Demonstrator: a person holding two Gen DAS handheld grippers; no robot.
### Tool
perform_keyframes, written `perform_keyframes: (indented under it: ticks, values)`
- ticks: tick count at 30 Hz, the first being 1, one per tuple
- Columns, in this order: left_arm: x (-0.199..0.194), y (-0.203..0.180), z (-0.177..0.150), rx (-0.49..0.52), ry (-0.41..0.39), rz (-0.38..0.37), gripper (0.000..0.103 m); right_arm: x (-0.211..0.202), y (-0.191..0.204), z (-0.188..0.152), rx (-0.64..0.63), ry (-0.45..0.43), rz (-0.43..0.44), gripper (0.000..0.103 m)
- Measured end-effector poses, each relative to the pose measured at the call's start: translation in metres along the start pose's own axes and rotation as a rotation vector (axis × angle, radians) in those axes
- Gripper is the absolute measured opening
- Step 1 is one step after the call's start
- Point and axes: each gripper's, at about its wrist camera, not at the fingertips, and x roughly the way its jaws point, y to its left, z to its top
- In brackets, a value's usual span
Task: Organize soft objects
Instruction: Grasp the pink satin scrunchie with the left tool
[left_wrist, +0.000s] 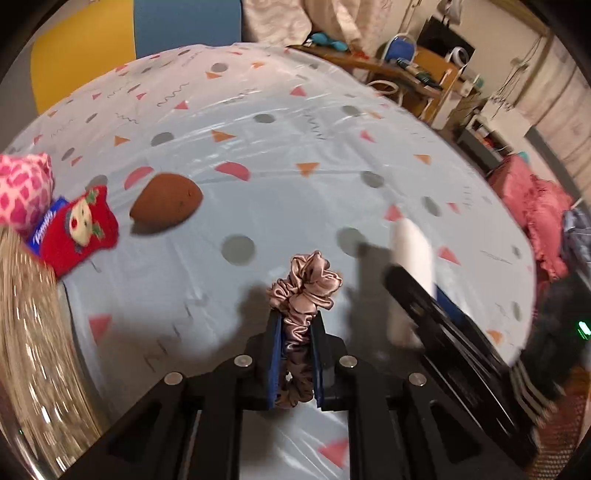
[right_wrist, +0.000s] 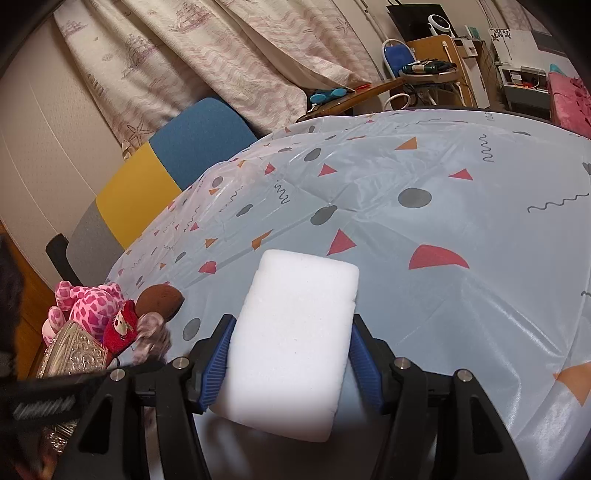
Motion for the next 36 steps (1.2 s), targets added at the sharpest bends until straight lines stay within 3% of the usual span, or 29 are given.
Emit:
perform_keyframes:
  ticks: [5,12,24,36]
  values:
    - [-0.022,-0.011,-0.027,0.013,-0.051,-0.038,0.014,0.000,0.002,0.000,-0.010,0.001,-0.015,0.061]
    - [-0.041,-0.007,-0.053,-0.088,-0.092,-0.130,0.014,-0.001,0.005,0.000,-0.025,-0.002,-0.043,0.061]
    - [-0.112,-0.002,-0.099,-0.047,-0.250,-0.154,0.014,0.001,0.013,-0.002,-0.068,0.000,-0.105,0.061]
    - [-0.154,0.043,-0.136,-0.139,-0.335,-0.136,0.014,-0.001,0.025,-0.003,-0.127,-0.007,-0.170,0.061]
